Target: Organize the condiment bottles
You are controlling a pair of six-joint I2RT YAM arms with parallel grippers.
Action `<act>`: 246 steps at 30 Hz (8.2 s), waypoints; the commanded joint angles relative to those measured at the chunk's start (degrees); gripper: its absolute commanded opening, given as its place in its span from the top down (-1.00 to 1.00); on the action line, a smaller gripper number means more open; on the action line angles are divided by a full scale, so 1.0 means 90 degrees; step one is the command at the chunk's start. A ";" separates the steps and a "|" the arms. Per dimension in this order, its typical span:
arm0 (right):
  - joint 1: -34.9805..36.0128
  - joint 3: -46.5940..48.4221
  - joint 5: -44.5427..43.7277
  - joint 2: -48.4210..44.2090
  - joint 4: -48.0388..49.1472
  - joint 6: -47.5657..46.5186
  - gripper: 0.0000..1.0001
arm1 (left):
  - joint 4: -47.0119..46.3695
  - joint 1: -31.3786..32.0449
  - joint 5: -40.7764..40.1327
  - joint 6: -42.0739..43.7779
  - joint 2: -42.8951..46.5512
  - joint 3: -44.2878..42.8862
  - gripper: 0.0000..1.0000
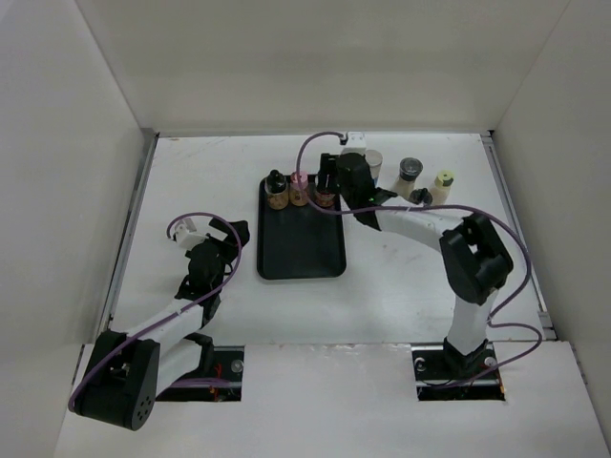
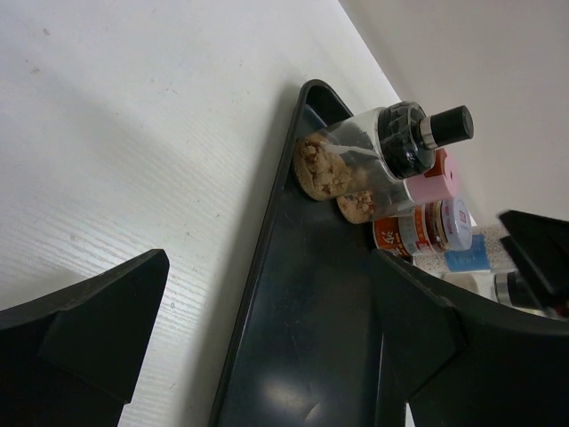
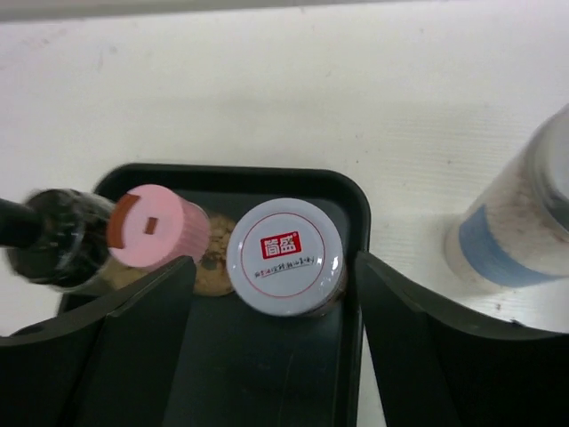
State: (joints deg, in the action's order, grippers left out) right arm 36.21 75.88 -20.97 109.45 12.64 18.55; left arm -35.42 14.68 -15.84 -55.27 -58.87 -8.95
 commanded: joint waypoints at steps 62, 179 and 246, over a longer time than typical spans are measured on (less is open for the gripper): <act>0.1694 0.0523 0.0455 -0.0551 0.0607 -0.0517 0.07 | -0.0166 -0.0171 -0.0018 0.0076 0.0145 -0.0041 -1.00; -0.2035 -0.1722 -0.0062 -0.2376 0.0002 0.0645 -0.26 | -0.0166 -0.0181 -0.0047 0.0086 0.0135 -0.0041 -1.00; -0.0240 -0.1810 -0.0248 -0.2563 0.0694 -0.0216 0.02 | -0.0283 -0.0112 -0.0018 0.0047 -0.0070 -0.0080 -1.00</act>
State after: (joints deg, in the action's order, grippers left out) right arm 31.79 57.91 -25.36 86.32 12.32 13.91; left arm -35.35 13.54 -15.84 -54.89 -60.31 -8.95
